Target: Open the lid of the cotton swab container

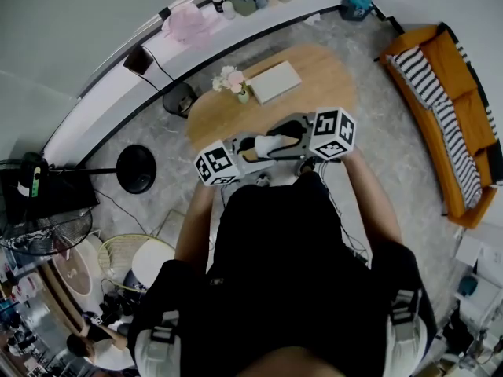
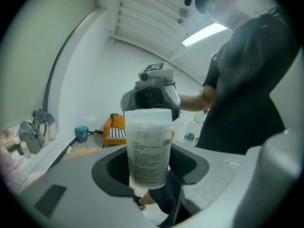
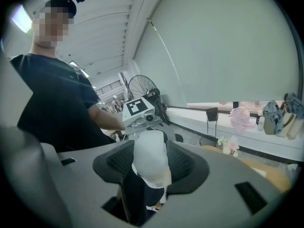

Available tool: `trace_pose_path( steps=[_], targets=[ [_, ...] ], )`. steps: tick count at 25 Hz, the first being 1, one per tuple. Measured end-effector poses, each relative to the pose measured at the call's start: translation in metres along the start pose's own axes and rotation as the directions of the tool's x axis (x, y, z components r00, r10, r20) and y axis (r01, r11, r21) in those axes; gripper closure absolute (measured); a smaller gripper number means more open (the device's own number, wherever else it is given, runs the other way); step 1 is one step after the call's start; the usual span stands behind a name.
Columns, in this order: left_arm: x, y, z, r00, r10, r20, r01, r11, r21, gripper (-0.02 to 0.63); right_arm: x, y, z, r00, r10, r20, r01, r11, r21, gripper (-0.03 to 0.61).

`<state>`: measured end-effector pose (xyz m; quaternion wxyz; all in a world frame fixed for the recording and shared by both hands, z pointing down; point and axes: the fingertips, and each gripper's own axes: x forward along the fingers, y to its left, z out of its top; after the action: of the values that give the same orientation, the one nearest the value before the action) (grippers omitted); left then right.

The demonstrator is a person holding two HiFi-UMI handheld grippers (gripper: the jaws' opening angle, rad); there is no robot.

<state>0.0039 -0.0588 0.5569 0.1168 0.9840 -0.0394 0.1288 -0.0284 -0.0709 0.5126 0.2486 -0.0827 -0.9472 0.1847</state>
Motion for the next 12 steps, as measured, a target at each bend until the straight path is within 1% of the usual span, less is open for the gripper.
trace_pose_path(
  steps=[3,5,12],
  targets=[
    [0.0038,-0.0004,-0.0027,0.999,0.011,-0.035,-0.01,0.999,0.044,0.403,-0.0004,0.0013,0.0022,0.998,0.033,0.045,-0.035,0.998,0.054,0.379],
    [0.0056,-0.0007,-0.0017,0.999,0.005,-0.032,-0.004,0.999,0.043,0.405,-0.0016,0.0009,0.005,0.997,0.034,0.065,-0.039,0.997,0.071,0.379],
    [0.0052,-0.0018,-0.0007,1.0,0.006,-0.026,-0.004,0.999,0.05,0.407,-0.0018,0.0014,0.0062,0.995,0.048,0.089,-0.056,0.995,0.083,0.379]
  ],
)
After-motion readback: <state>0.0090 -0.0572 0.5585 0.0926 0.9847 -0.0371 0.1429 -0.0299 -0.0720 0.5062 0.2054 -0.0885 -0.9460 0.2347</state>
